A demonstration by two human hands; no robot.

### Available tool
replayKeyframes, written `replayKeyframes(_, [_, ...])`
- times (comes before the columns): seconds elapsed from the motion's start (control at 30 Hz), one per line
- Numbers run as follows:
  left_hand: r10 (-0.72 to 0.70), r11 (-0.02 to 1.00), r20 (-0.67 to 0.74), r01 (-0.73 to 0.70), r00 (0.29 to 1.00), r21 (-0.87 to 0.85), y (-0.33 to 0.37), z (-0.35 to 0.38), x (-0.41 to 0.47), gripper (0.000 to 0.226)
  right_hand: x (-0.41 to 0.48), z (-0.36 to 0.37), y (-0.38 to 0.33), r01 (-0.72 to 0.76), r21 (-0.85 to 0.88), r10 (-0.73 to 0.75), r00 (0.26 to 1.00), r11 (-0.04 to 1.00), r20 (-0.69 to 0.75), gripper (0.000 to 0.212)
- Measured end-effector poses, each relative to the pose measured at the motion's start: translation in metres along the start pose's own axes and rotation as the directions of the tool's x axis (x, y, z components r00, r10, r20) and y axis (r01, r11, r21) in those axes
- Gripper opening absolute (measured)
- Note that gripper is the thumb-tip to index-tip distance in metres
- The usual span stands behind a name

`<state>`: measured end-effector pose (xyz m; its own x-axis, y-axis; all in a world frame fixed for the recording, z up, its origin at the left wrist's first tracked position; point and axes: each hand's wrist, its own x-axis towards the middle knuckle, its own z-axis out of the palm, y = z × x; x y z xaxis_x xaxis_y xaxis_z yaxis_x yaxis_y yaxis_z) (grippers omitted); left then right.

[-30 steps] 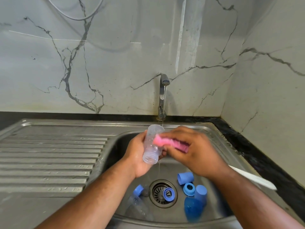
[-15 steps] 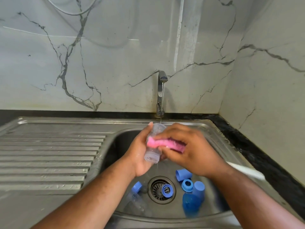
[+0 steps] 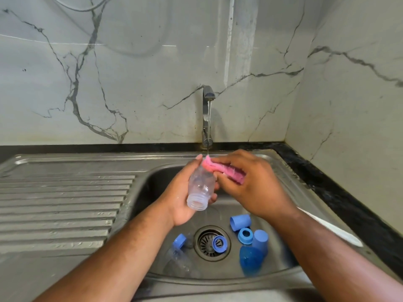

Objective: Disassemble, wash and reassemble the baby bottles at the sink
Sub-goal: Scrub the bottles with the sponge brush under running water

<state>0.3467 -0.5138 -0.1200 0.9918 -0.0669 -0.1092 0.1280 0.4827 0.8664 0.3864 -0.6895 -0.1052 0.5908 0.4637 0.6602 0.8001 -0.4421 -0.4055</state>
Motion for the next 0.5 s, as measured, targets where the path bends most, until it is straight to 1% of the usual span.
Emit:
replayKeyframes(0.07, [-0.027,0.998,-0.032,0.025,0.999,-0.056,0.000,-0.002,0.002,0.051,-0.002,0.001,-0.003,0.098,0.068,-0.105,0.989,0.993,0.101,0.033])
replayKeyframes(0.1, [-0.026,0.997,-0.046,0.023,0.999,-0.075,0.000,-0.003,0.002,0.052,-0.002,0.002,-0.002,0.104,0.056,-0.110,0.988,0.993,0.111,0.033])
replayKeyframes(0.13, [-0.008,0.998,-0.055,0.004,0.998,-0.069,-0.001,-0.004,0.003,0.051,0.000,0.002,0.000,0.069,0.019,-0.071,0.994,0.997,0.080,0.033])
replayKeyframes(0.2, [0.022,0.999,-0.061,-0.024,0.998,-0.031,-0.002,-0.003,0.004,0.046,0.002,0.000,0.005,-0.031,-0.057,0.029,0.999,0.998,-0.040,0.032])
replayKeyframes(0.23, [0.026,0.999,-0.059,-0.027,0.998,-0.018,-0.003,-0.002,0.004,0.046,0.002,0.000,0.006,-0.045,-0.060,0.042,0.998,0.997,-0.051,0.032])
replayKeyframes(0.27, [0.024,1.000,-0.048,-0.024,0.999,-0.007,-0.003,-0.002,0.004,0.046,0.002,-0.001,0.004,-0.017,-0.041,0.016,1.000,0.999,-0.015,0.033])
replayKeyframes(0.33, [-0.004,1.000,-0.015,0.004,1.000,0.013,-0.001,-0.003,0.002,0.050,-0.001,0.000,-0.003,0.117,0.002,-0.117,0.986,0.993,0.119,0.033])
replayKeyframes(0.37, [-0.019,0.999,-0.004,0.019,1.000,0.025,0.000,-0.005,0.001,0.051,-0.003,0.000,-0.005,0.173,-0.002,-0.170,0.970,0.985,0.175,0.033])
replayKeyframes(0.4, [-0.022,0.999,0.003,0.022,1.000,0.038,0.001,-0.005,0.000,0.049,-0.003,0.001,-0.004,0.187,-0.030,-0.178,0.966,0.982,0.186,0.033])
replayKeyframes(0.43, [-0.013,0.998,0.006,0.013,1.000,0.056,0.001,-0.005,0.000,0.045,-0.002,0.001,-0.002,0.145,-0.068,-0.133,0.980,0.987,0.151,0.034])
replayKeyframes(0.5, [0.007,0.996,-0.002,-0.007,1.000,0.088,0.000,-0.002,0.000,0.043,0.001,-0.001,0.003,0.011,-0.125,-0.009,1.000,0.992,0.015,0.036])
